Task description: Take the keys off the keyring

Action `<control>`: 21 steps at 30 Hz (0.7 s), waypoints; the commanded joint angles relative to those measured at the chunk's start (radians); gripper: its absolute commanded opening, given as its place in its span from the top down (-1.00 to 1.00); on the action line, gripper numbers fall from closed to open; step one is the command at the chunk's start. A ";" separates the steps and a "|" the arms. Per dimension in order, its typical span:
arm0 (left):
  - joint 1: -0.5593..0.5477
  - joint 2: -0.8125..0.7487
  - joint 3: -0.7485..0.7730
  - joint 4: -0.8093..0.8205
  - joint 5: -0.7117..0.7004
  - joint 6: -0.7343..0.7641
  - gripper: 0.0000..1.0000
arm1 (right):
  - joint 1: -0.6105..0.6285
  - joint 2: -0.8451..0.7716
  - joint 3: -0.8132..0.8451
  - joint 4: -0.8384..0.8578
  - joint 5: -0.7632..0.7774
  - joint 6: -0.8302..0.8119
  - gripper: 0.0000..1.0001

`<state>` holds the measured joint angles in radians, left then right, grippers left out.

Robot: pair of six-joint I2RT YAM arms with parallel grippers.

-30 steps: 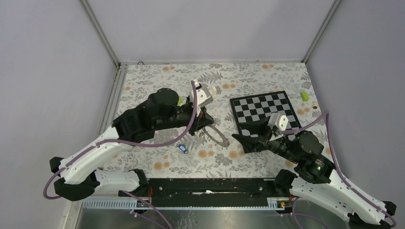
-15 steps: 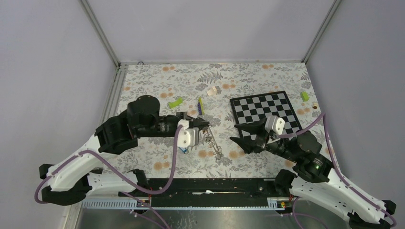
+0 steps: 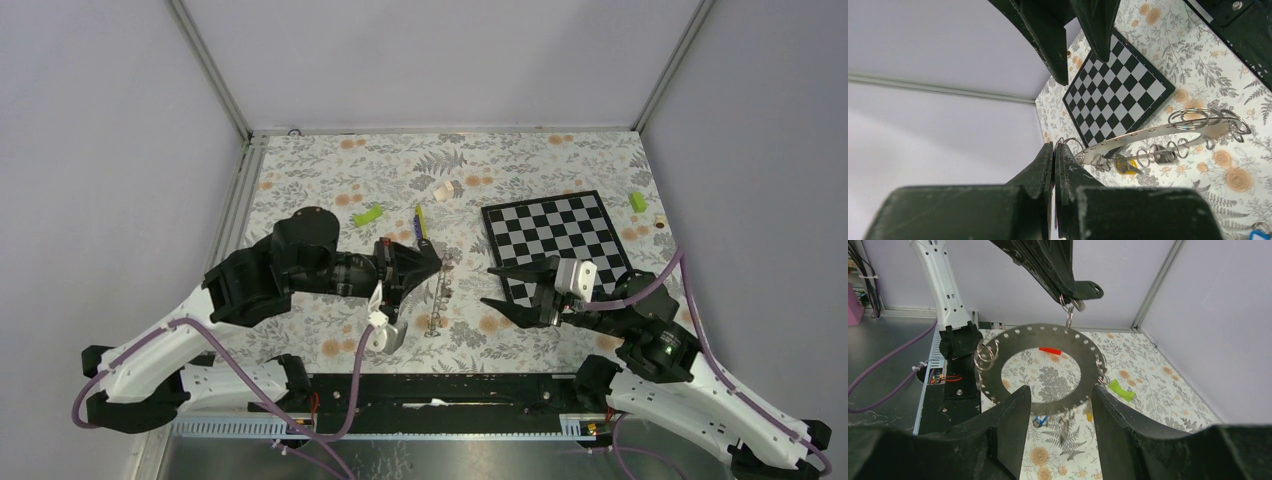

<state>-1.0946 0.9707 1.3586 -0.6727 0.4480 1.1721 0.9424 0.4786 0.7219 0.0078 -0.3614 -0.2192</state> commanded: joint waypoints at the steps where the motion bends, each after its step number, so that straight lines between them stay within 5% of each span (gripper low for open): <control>1: -0.002 0.051 0.114 -0.003 0.059 0.182 1.00 | 0.003 0.001 0.057 -0.002 -0.055 -0.046 -0.10; 7: -0.008 0.144 0.223 -0.166 0.017 0.292 1.00 | 0.002 0.001 0.093 -0.086 -0.067 -0.063 -0.10; 11: -0.040 0.175 0.250 -0.264 -0.141 0.329 1.00 | 0.002 -0.014 0.089 -0.109 -0.045 -0.079 -0.13; 21: -0.048 0.172 0.177 -0.383 -0.376 0.219 1.00 | 0.002 -0.017 0.050 -0.102 -0.042 -0.062 -0.13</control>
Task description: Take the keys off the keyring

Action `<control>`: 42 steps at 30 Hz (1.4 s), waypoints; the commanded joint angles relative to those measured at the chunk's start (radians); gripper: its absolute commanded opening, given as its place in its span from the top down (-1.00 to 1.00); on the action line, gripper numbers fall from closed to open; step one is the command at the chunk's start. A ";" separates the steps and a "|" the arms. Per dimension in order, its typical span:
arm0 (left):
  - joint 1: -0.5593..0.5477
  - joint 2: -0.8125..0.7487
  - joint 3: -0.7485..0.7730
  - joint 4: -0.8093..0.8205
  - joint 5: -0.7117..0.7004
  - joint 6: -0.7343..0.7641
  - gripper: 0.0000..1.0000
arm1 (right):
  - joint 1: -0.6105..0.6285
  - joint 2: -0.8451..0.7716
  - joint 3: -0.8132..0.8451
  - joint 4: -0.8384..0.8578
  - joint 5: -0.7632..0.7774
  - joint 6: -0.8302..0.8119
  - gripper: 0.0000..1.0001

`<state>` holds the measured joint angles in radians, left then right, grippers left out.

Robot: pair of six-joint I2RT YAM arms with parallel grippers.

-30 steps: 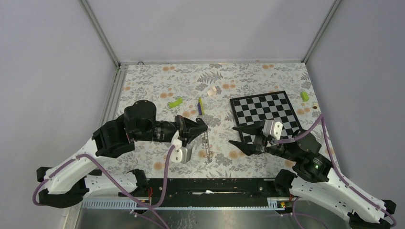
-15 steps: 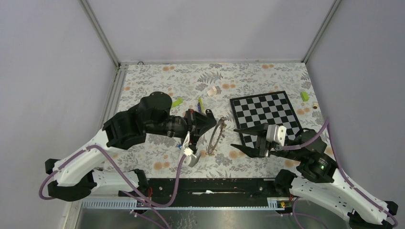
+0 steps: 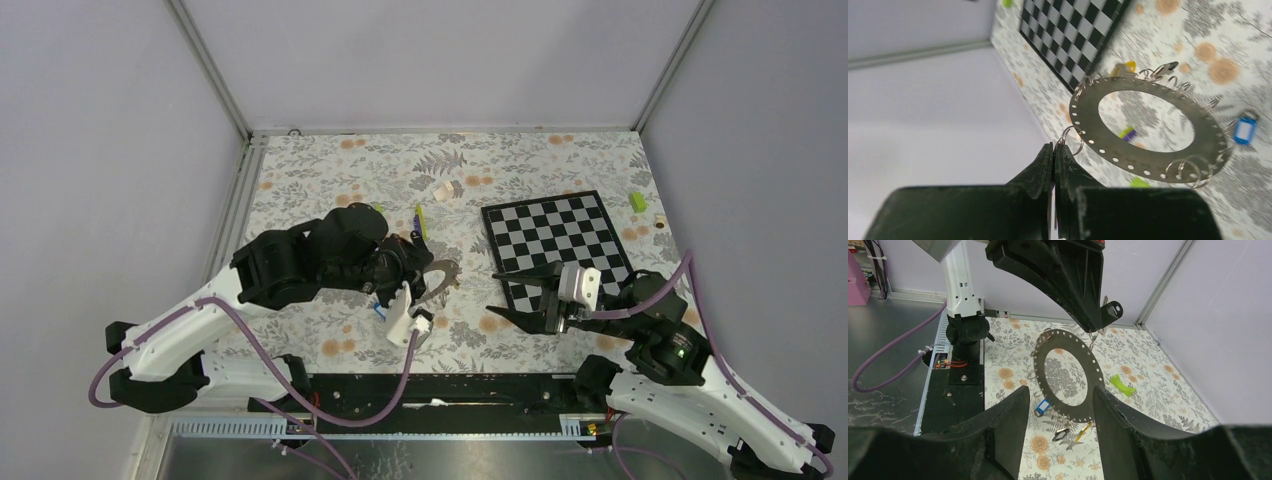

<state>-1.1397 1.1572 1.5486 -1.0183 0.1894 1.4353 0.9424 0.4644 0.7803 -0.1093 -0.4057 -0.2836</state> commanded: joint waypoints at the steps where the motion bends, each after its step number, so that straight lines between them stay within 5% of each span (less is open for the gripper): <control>1: -0.003 -0.007 -0.011 -0.062 -0.139 -0.063 1.00 | 0.002 -0.003 -0.011 0.017 0.002 0.004 -0.13; 8: -0.003 0.040 0.004 -0.173 -0.255 -0.237 1.00 | 0.002 0.001 -0.041 0.029 0.006 0.015 -0.13; 25: -0.003 0.157 0.026 -0.130 -0.608 -0.652 1.00 | 0.002 -0.011 -0.078 0.049 0.030 0.045 -0.13; 31: -0.004 0.176 -0.033 0.016 -0.885 -0.806 1.00 | 0.002 -0.045 -0.105 0.037 0.056 0.062 -0.14; 42: 0.000 0.261 0.054 -0.017 -0.860 -1.076 1.00 | 0.003 -0.150 -0.149 0.022 0.177 0.095 -0.17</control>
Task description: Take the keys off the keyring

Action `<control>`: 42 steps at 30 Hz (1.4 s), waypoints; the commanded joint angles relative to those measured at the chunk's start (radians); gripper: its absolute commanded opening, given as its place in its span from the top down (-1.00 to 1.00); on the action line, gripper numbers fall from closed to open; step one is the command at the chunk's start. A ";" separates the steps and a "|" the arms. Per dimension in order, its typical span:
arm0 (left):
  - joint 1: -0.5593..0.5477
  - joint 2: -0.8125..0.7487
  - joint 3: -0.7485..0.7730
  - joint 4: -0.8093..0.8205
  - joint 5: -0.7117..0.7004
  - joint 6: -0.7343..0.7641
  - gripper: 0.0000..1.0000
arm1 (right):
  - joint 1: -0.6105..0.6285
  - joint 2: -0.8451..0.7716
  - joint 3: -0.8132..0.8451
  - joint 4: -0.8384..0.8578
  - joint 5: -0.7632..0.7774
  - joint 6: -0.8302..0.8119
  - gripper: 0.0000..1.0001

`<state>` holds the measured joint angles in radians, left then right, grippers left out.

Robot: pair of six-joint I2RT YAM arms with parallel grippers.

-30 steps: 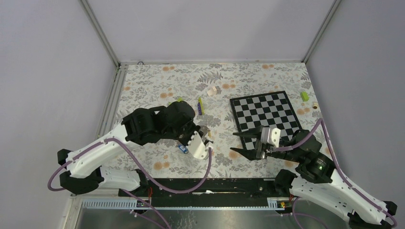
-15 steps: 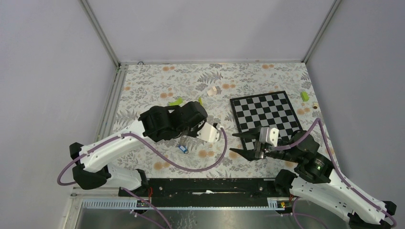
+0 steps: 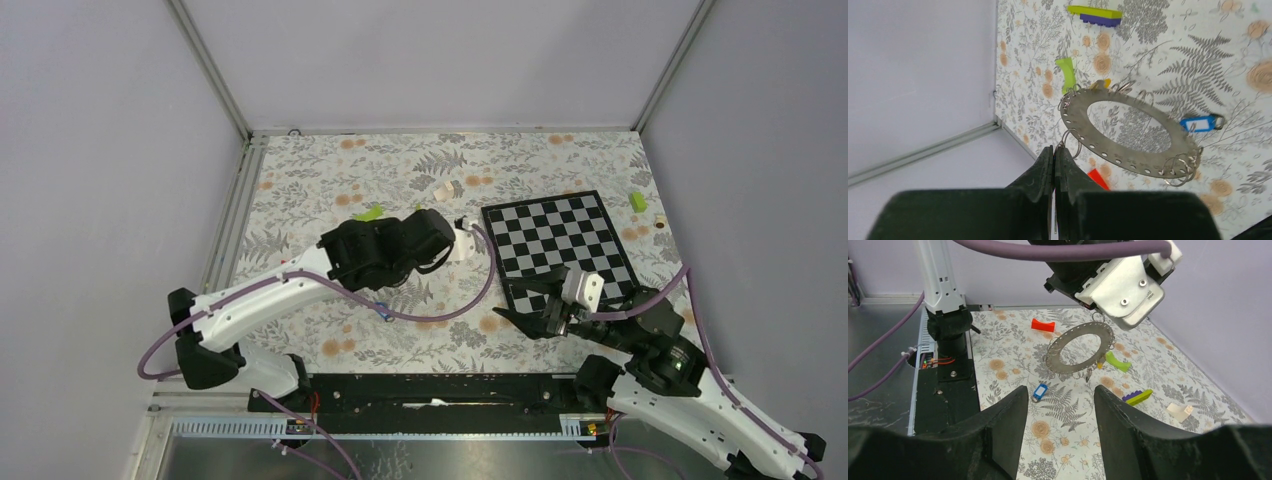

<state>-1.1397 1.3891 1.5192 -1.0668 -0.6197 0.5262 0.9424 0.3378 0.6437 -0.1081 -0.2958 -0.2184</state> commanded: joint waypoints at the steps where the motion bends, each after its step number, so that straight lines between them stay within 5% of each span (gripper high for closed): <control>1: 0.000 0.041 0.093 0.017 -0.042 -0.198 1.00 | 0.003 -0.027 -0.018 0.026 0.071 0.035 -0.17; 9: 0.012 0.182 0.213 -0.146 0.099 -0.506 1.00 | 0.002 -0.036 -0.085 0.094 0.092 0.096 -0.21; 17: 0.068 0.297 0.341 -0.246 0.278 -0.750 1.00 | 0.002 0.031 -0.246 0.443 0.113 0.286 -0.22; 29: 0.081 0.323 0.448 -0.244 0.344 -0.888 1.00 | 0.002 0.313 -0.289 0.795 -0.134 0.559 0.49; 35: 0.087 0.376 0.561 -0.282 0.349 -0.905 1.00 | 0.003 0.417 -0.329 0.915 -0.056 0.645 0.65; 42: 0.087 0.381 0.607 -0.282 0.360 -0.913 1.00 | 0.008 0.456 -0.335 0.836 0.124 0.616 0.75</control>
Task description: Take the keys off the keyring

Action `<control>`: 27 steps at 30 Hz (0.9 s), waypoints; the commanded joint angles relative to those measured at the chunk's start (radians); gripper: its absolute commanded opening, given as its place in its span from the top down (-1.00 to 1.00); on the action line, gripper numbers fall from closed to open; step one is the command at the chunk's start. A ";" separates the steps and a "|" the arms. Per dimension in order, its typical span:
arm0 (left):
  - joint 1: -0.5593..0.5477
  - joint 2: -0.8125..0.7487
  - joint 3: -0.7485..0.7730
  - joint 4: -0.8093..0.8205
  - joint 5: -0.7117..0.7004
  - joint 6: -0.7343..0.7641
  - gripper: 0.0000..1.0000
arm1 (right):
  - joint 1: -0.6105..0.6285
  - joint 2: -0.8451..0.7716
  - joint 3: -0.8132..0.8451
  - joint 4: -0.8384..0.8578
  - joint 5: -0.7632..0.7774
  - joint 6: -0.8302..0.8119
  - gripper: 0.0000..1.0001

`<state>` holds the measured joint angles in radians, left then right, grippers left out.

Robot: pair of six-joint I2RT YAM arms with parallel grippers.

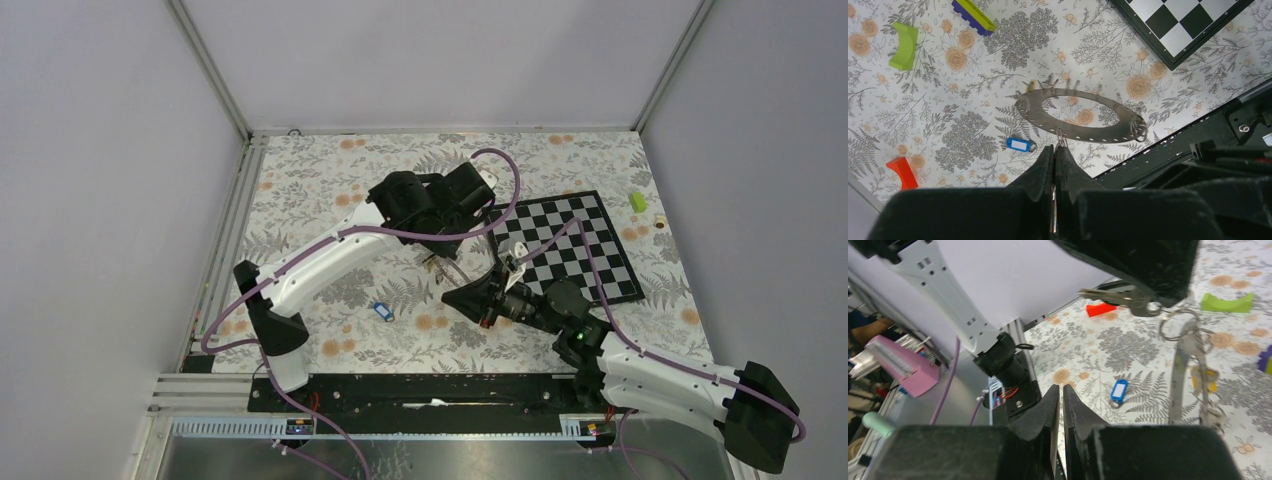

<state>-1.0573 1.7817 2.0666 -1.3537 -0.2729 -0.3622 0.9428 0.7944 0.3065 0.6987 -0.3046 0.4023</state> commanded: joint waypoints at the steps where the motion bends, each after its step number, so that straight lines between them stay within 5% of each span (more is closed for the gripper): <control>1: 0.005 -0.016 0.059 0.007 0.018 -0.025 1.00 | 0.009 -0.003 0.002 0.002 0.179 -0.015 0.75; 9: 0.005 -0.063 -0.005 0.068 0.122 -0.023 1.00 | 0.008 -0.048 -0.029 -0.111 0.637 -0.052 0.71; 15: 0.005 -0.087 -0.047 0.086 0.156 -0.020 1.00 | 0.008 -0.063 -0.027 -0.131 0.752 -0.103 0.66; 20: 0.005 -0.104 -0.068 0.087 0.156 -0.017 1.00 | 0.008 -0.157 -0.005 -0.226 0.713 -0.180 0.58; 27: 0.006 -0.117 -0.099 0.116 0.178 -0.021 1.00 | 0.008 -0.442 -0.050 -0.277 0.297 -0.271 0.18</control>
<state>-1.0550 1.7241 1.9705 -1.3037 -0.1223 -0.3676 0.9463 0.4717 0.2764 0.4080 0.2276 0.2020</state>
